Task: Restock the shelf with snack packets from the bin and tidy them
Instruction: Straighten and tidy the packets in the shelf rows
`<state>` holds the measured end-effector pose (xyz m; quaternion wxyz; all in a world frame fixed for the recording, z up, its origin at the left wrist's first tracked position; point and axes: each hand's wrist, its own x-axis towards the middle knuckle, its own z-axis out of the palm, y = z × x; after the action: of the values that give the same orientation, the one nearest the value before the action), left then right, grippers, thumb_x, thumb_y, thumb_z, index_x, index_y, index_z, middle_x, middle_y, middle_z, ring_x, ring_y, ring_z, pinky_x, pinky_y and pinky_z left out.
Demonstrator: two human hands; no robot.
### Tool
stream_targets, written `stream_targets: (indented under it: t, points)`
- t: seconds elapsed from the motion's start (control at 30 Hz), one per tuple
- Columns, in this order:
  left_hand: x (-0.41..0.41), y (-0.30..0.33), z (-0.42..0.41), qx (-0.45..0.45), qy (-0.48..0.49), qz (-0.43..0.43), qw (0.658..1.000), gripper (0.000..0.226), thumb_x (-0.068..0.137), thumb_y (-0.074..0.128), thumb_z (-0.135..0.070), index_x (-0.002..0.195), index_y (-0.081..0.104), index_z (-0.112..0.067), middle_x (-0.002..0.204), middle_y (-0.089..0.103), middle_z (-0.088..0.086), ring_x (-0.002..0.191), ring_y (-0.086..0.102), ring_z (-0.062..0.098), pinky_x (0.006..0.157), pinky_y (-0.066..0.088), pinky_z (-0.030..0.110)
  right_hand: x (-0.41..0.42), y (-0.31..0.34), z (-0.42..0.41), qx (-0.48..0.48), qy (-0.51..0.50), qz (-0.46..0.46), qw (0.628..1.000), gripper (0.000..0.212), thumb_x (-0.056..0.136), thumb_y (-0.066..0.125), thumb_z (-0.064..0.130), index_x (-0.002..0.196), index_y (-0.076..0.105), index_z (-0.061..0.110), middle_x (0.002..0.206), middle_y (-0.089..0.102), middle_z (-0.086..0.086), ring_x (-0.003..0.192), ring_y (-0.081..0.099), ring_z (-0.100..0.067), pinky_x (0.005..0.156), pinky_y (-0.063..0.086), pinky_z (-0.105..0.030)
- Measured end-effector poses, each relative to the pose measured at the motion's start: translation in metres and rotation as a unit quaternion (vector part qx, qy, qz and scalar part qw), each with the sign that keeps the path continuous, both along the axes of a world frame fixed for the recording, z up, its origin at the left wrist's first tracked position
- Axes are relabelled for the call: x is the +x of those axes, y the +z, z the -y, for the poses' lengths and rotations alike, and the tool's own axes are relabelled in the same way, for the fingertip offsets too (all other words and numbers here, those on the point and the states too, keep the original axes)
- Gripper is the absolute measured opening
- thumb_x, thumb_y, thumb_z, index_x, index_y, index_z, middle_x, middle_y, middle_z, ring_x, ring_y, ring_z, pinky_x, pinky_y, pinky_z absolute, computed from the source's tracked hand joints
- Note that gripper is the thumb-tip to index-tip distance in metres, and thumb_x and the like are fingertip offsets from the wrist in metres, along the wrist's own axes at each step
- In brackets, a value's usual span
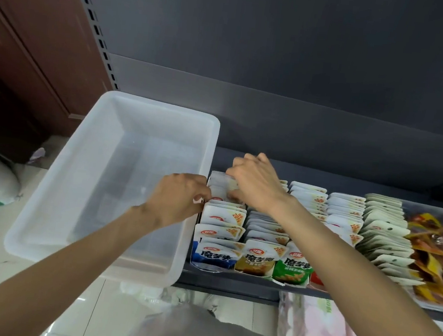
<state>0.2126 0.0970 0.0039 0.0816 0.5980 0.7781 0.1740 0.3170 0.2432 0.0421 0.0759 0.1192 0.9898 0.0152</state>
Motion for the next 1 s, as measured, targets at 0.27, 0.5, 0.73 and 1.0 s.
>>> stream_targets:
  t: [0.27, 0.5, 0.73, 1.0]
  points:
    - [0.003, -0.008, 0.010, 0.113, -0.051, 0.002, 0.992, 0.022, 0.060, 0.081, -0.002, 0.068, 0.068, -0.017, 0.069, 0.060, -0.004, 0.059, 0.056, 0.014, 0.052, 0.037, 0.014, -0.005, 0.002, 0.004, -0.077, -0.056, -0.022, 0.995, 0.009, 0.086, 0.061, 0.014, 0.090, 0.069, 0.015, 0.090, 0.059, 0.001, 0.086, 0.055, -0.021, 0.079, 0.036, -0.032]
    - [0.001, -0.017, 0.009, 0.179, -0.032, 0.042, 0.982, 0.004, 0.077, 0.073, -0.016, 0.078, 0.071, -0.013, 0.076, 0.061, -0.001, 0.064, 0.057, 0.011, 0.049, 0.052, 0.032, 0.001, 0.019, 0.013, -0.044, -0.058, -0.070, 0.995, 0.007, 0.088, 0.059, 0.013, 0.089, 0.066, 0.015, 0.093, 0.059, 0.001, 0.075, 0.050, -0.021, 0.065, 0.034, -0.030]
    - [0.000, -0.018, 0.003, 0.192, -0.023, 0.056, 0.980, 0.012, 0.072, 0.077, -0.003, 0.077, 0.068, -0.008, 0.074, 0.059, 0.004, 0.066, 0.051, 0.008, 0.064, 0.042, 0.013, 0.005, 0.022, 0.020, -0.036, -0.049, -0.089, 0.994, 0.012, 0.088, 0.054, 0.007, 0.092, 0.064, 0.012, 0.093, 0.056, -0.001, 0.081, 0.057, -0.025, 0.063, 0.031, -0.030]
    - [-0.006, -0.031, 0.003, 0.206, 0.006, 0.149, 0.967, 0.011, 0.076, 0.075, -0.009, 0.085, 0.071, -0.008, 0.089, 0.052, 0.007, 0.077, 0.054, 0.010, 0.069, 0.053, 0.029, 0.009, 0.019, 0.020, -0.036, -0.038, -0.100, 0.994, 0.012, 0.086, 0.056, 0.006, 0.094, 0.063, 0.011, 0.095, 0.054, -0.001, 0.086, 0.057, -0.025, 0.060, 0.031, -0.031]
